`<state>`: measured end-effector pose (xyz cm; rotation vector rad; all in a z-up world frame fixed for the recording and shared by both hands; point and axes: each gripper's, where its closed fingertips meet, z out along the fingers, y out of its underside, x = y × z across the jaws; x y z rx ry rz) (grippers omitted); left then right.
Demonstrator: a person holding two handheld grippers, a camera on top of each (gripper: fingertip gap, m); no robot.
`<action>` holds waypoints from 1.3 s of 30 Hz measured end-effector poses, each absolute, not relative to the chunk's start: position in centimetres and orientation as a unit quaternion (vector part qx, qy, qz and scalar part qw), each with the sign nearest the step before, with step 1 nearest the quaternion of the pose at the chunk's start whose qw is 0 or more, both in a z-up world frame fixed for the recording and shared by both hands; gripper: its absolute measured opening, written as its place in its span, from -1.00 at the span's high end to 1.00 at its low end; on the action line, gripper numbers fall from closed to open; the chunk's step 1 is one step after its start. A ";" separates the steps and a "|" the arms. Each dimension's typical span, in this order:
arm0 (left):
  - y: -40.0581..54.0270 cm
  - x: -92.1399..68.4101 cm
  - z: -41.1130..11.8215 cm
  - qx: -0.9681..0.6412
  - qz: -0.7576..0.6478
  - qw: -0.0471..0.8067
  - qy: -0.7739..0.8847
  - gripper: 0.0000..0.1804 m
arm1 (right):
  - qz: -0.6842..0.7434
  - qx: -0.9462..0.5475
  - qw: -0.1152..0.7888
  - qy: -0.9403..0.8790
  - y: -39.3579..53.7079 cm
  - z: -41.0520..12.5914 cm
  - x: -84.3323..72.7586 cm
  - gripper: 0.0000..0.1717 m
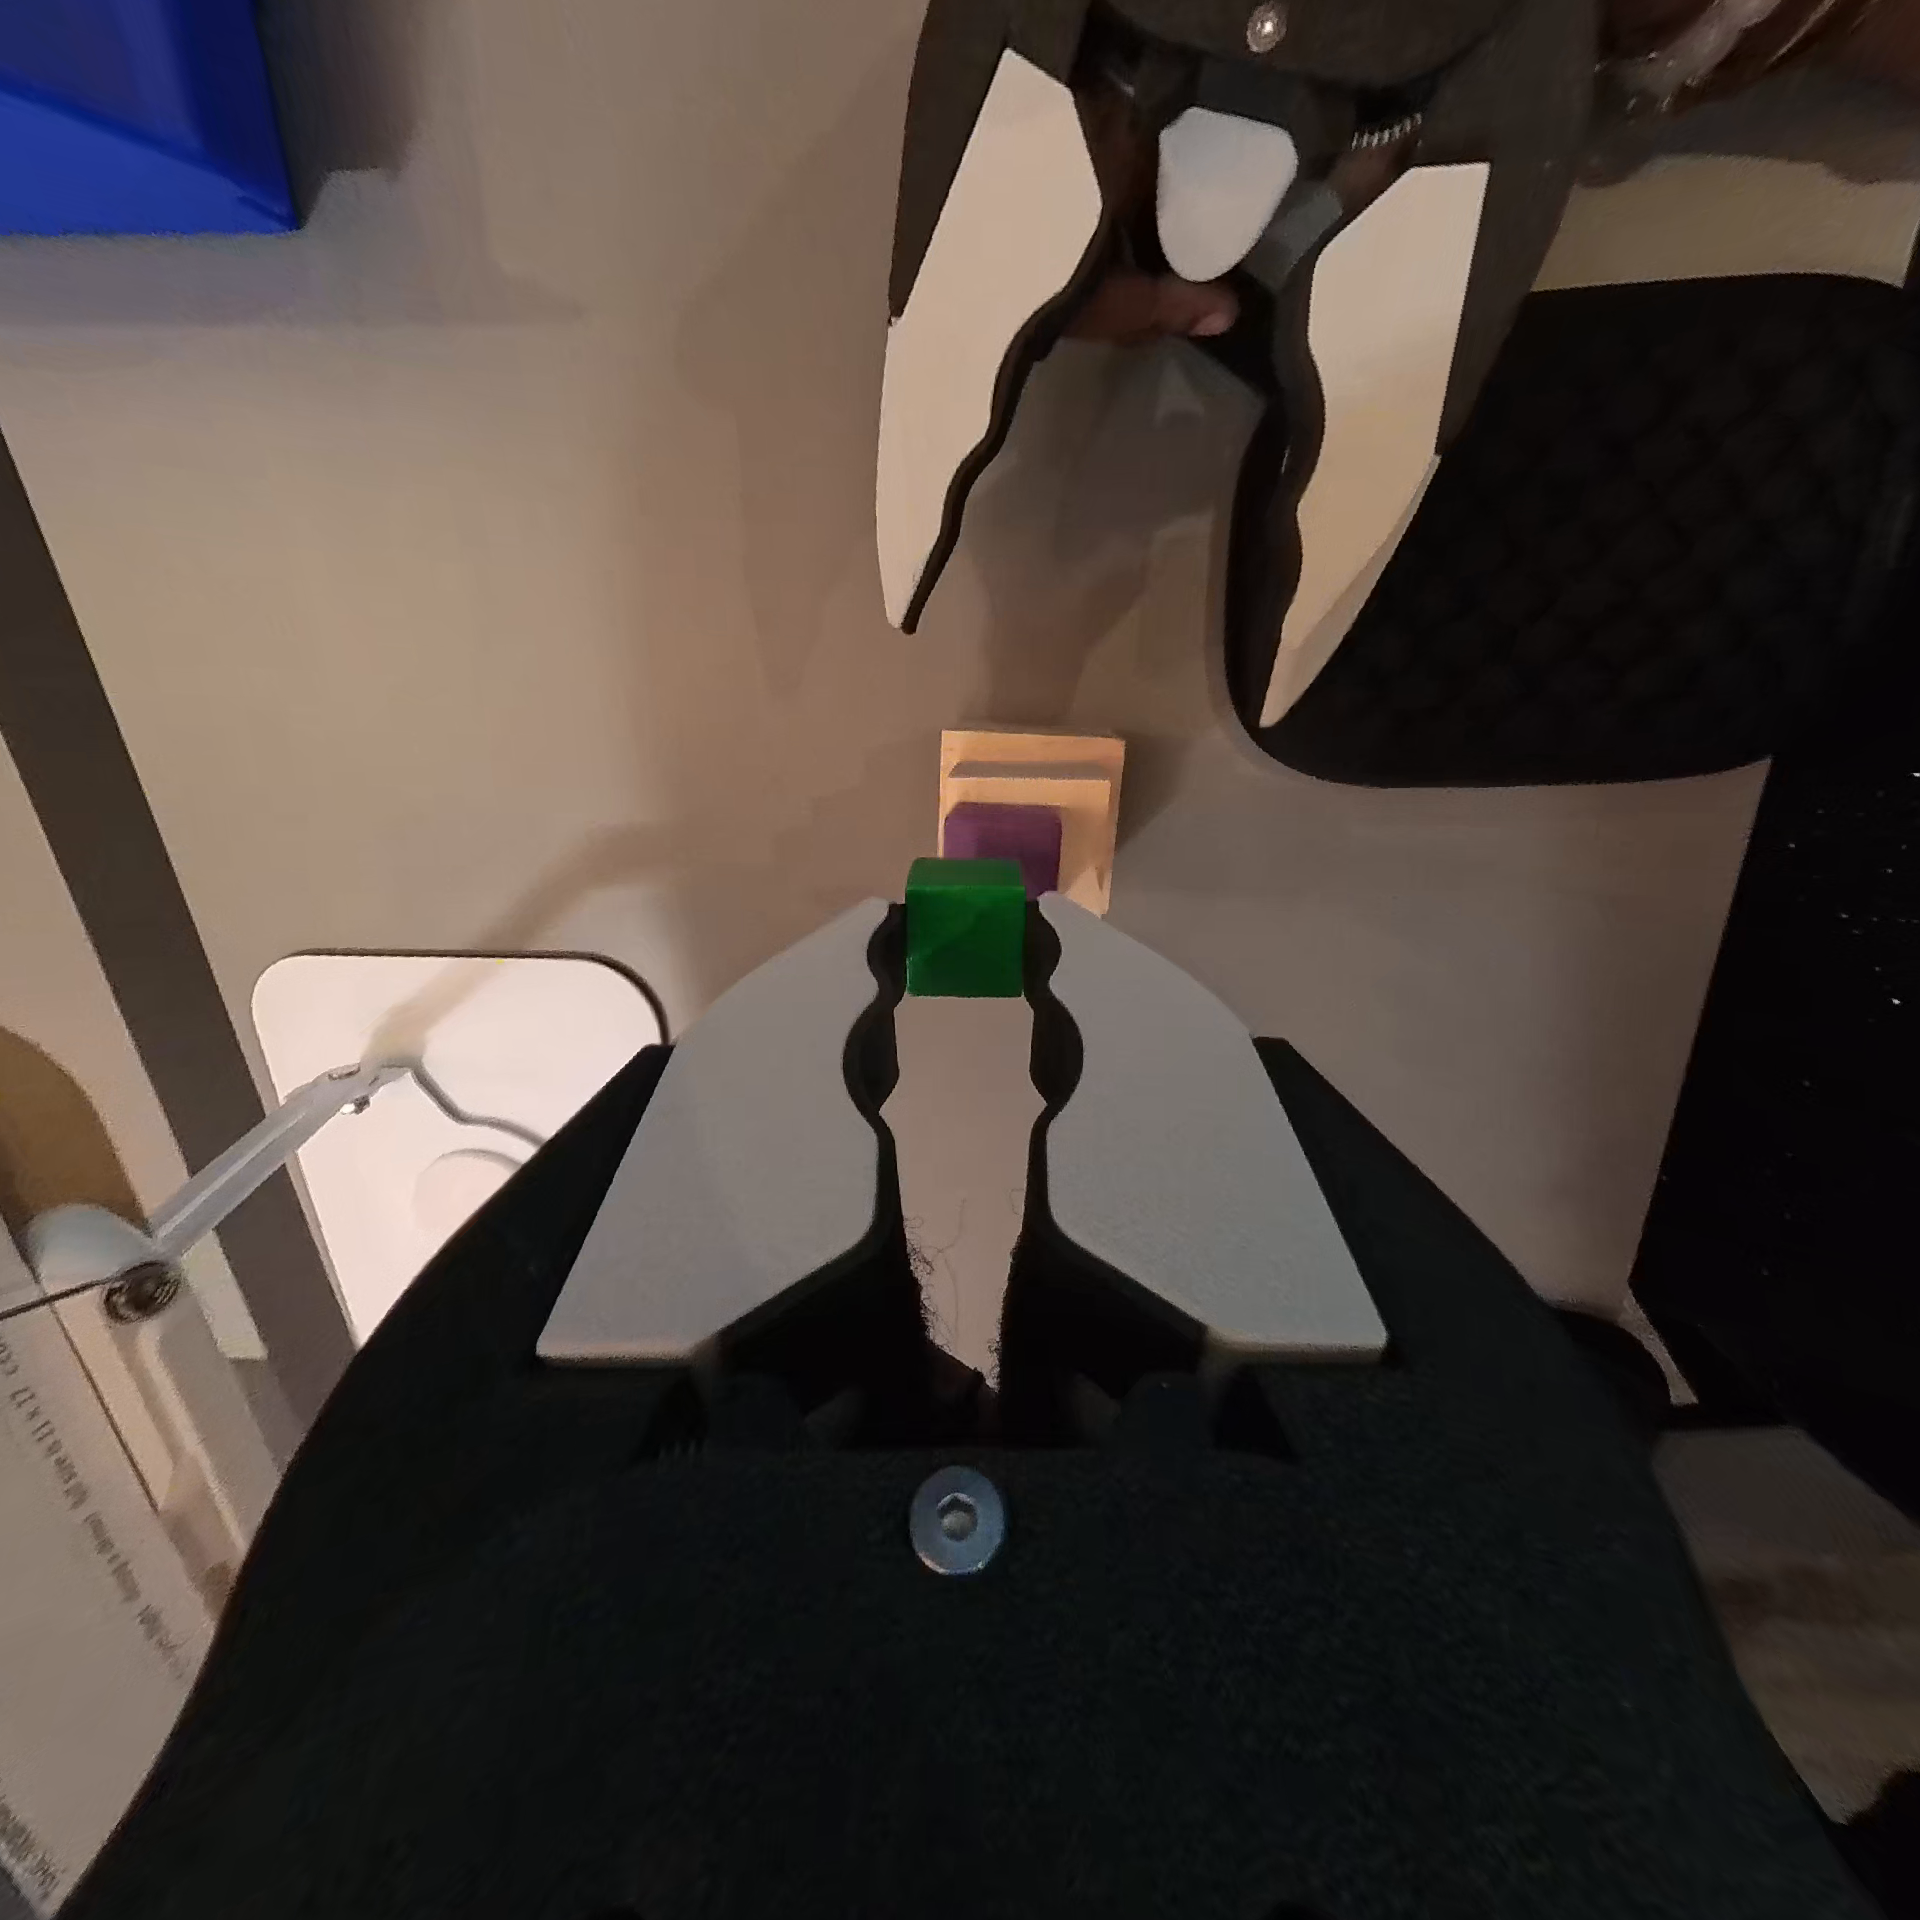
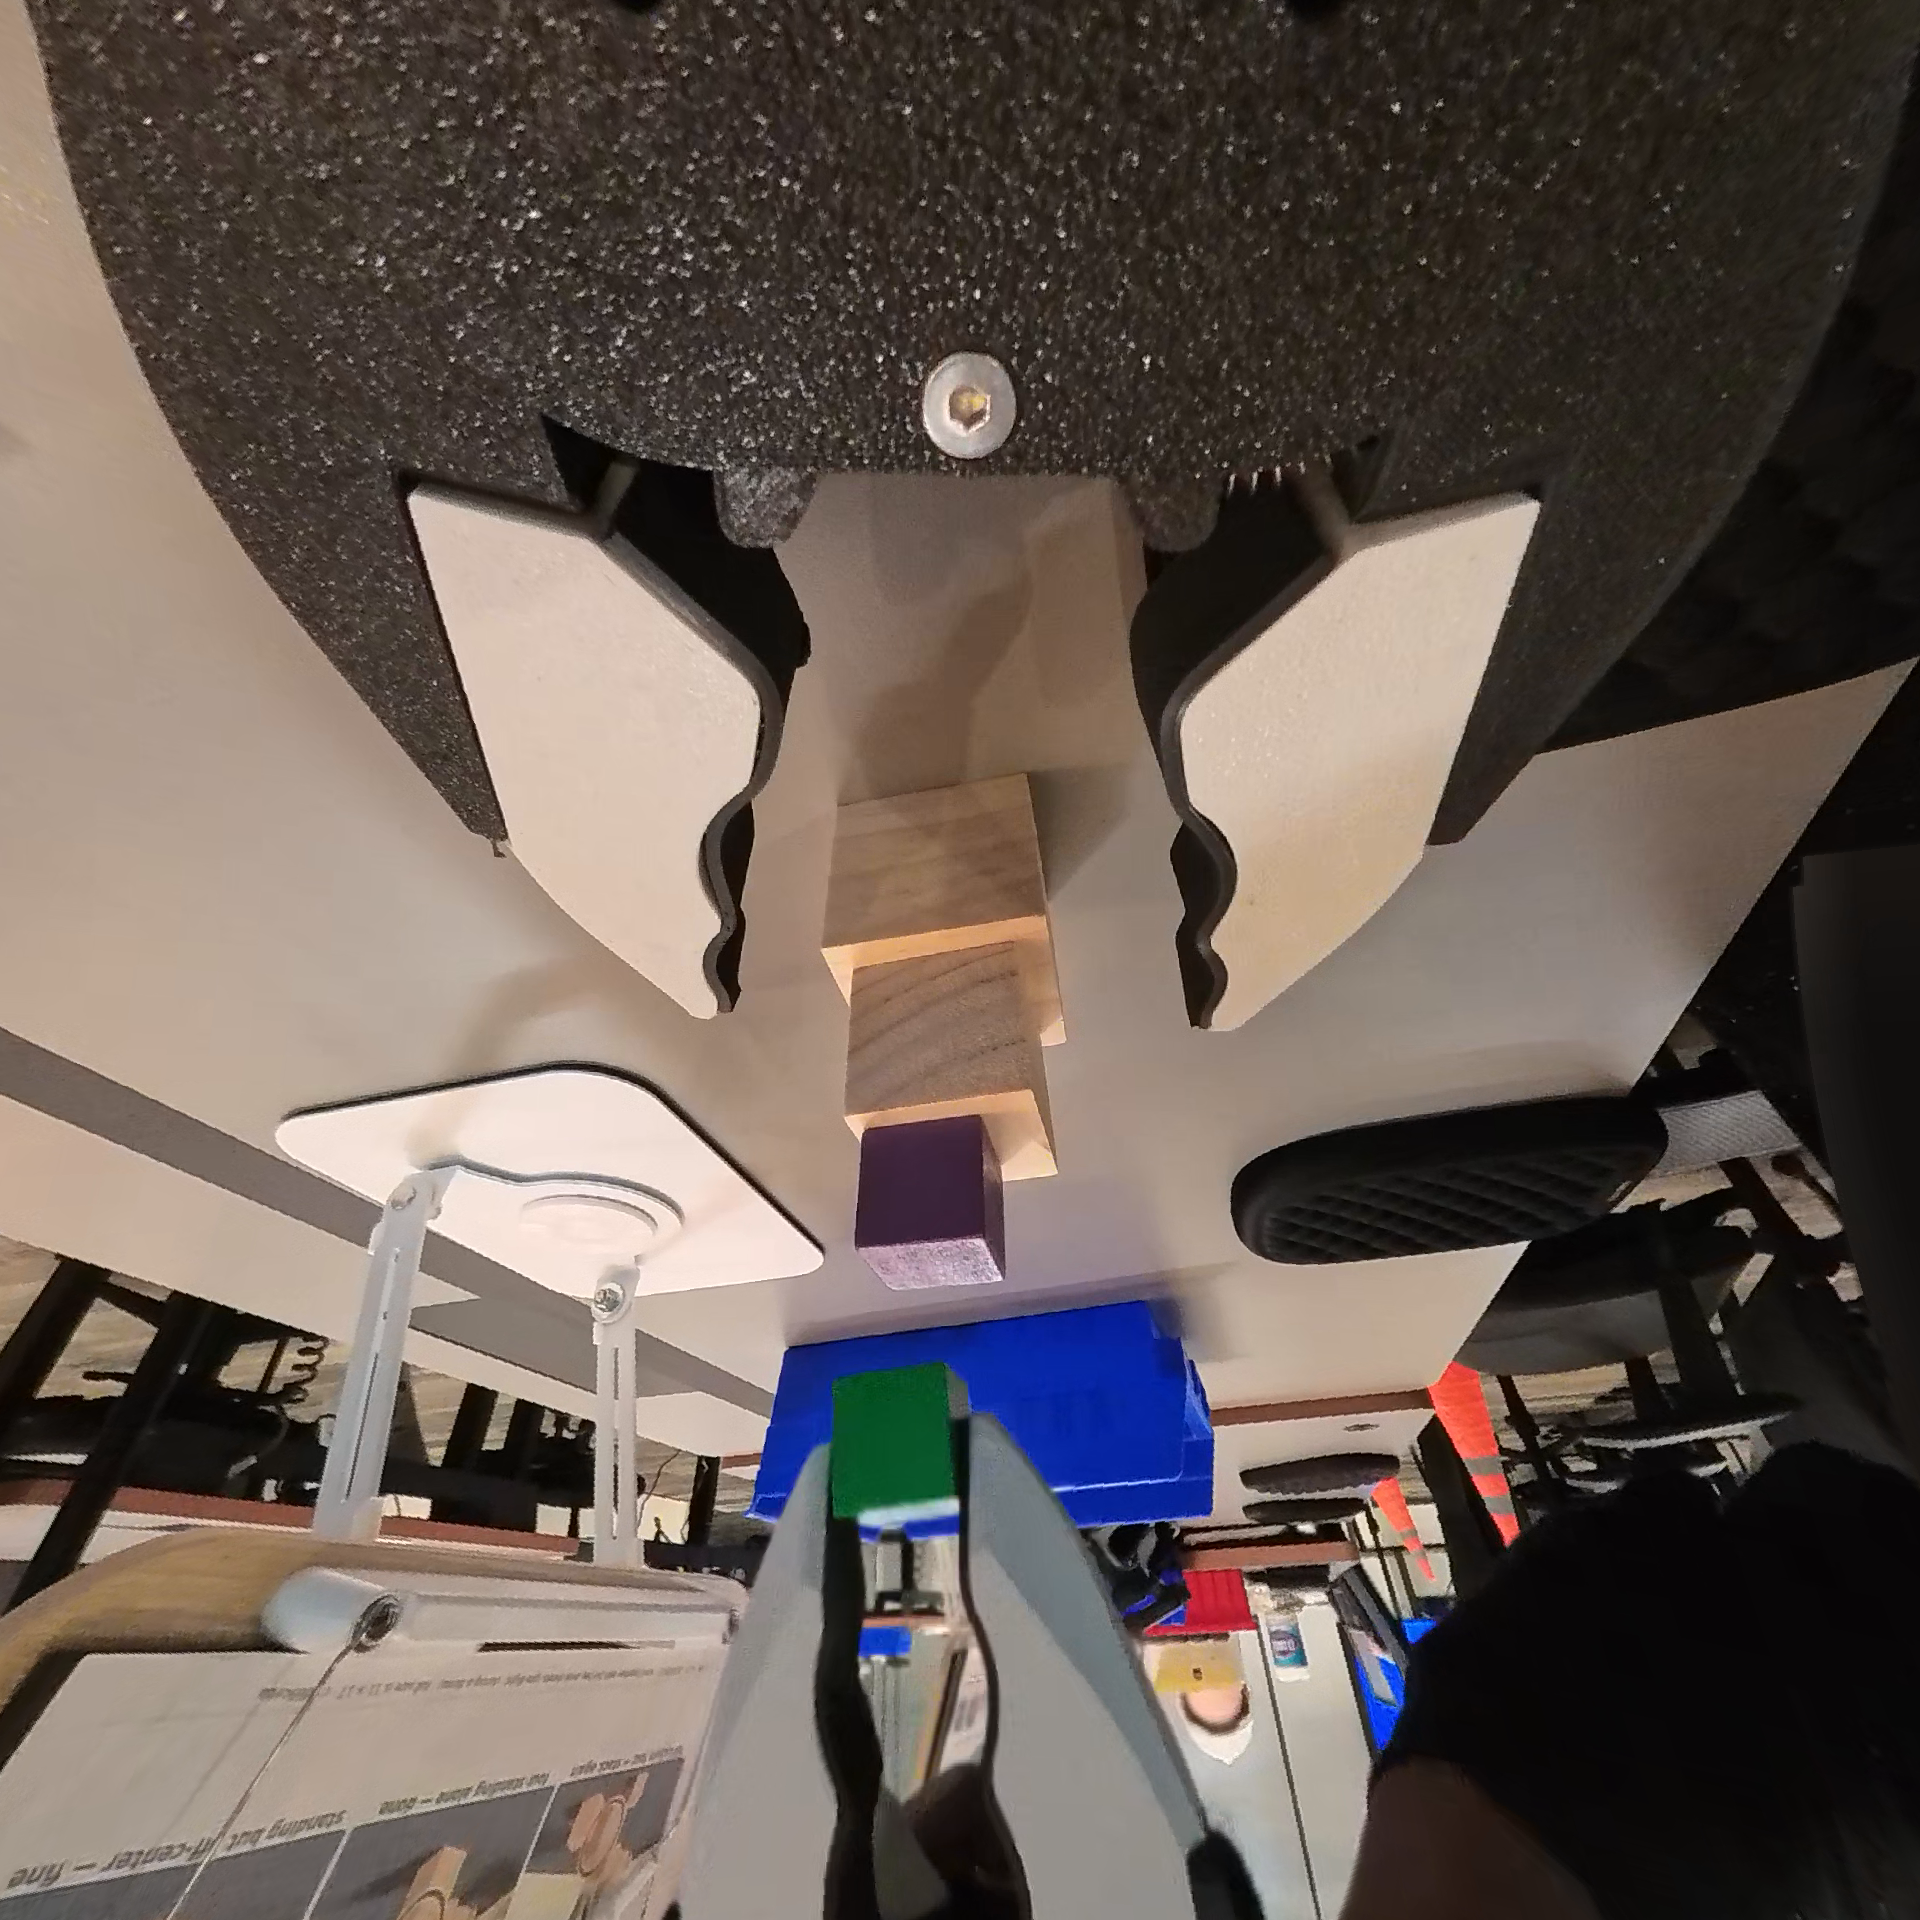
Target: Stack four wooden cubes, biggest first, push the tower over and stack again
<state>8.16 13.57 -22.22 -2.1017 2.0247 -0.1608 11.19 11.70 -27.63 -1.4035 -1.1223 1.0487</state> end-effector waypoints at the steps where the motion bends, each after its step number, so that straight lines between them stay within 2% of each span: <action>1: 13.4 8.2 -22.5 -0.713 -0.057 0.107 0.691 0.77 | 0.435 -0.582 0.506 -0.466 11.7 -27.6 11.2 0.07; 23: 13.4 8.1 -24.1 -0.705 -0.058 0.113 0.698 0.76 | 0.436 -0.581 0.505 -0.465 11.7 -27.6 11.2 0.08; 29: 13.3 8.3 -23.7 -0.705 -0.075 0.131 0.693 0.39 | 0.436 -0.581 0.506 -0.465 11.7 -27.6 11.2 0.07; 31: 12.6 8.7 -22.9 -0.698 -0.112 0.143 0.692 0.42 | 0.437 -0.581 0.505 -0.465 11.7 -27.6 11.2 0.07; 33: 12.2 9.1 -22.0 -0.690 -0.134 0.160 0.693 0.35 | 0.437 -0.581 0.504 -0.466 11.7 -27.7 11.2 0.07; 39: 10.7 10.1 -17.5 -0.641 -0.237 0.293 0.668 -0.03 | 0.440 -0.579 0.510 -0.460 11.7 -27.5 11.3 0.07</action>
